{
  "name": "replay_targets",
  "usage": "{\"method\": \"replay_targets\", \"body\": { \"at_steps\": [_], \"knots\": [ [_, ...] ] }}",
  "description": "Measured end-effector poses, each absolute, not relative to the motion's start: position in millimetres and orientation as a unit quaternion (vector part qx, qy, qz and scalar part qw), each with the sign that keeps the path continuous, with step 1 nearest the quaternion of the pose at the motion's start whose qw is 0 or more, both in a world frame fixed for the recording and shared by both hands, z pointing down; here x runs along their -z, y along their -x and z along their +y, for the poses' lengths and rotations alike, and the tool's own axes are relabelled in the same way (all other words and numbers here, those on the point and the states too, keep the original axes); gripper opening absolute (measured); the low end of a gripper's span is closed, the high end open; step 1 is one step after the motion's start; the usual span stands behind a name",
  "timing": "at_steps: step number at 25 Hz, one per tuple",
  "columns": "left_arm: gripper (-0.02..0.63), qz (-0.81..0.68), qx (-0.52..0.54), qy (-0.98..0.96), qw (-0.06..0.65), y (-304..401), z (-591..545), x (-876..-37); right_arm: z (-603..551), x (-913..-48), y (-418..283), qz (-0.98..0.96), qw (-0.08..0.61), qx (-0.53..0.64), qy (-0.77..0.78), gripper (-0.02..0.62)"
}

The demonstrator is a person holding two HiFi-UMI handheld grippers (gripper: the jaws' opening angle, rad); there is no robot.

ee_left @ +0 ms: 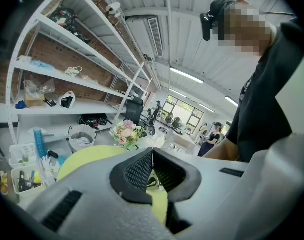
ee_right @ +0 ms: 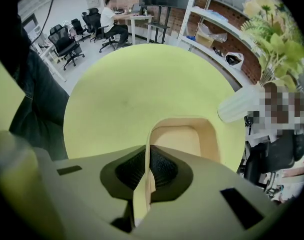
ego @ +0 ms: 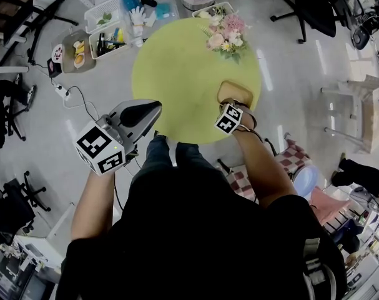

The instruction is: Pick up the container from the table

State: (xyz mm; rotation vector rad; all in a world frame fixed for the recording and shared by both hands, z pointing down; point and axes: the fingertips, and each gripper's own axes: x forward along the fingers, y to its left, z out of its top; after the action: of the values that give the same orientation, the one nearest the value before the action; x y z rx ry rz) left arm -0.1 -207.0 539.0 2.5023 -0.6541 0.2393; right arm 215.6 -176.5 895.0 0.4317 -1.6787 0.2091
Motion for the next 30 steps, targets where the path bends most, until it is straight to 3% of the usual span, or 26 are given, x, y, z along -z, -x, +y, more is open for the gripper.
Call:
{"method": "replay_targets", "body": {
  "at_steps": [30],
  "knots": [
    [0.017, -0.224, -0.086, -0.942, 0.236, 14, -172, -526, -159, -853, -211, -0.729, 0.635, -0.097, -0.239, 0.016]
  ]
}}
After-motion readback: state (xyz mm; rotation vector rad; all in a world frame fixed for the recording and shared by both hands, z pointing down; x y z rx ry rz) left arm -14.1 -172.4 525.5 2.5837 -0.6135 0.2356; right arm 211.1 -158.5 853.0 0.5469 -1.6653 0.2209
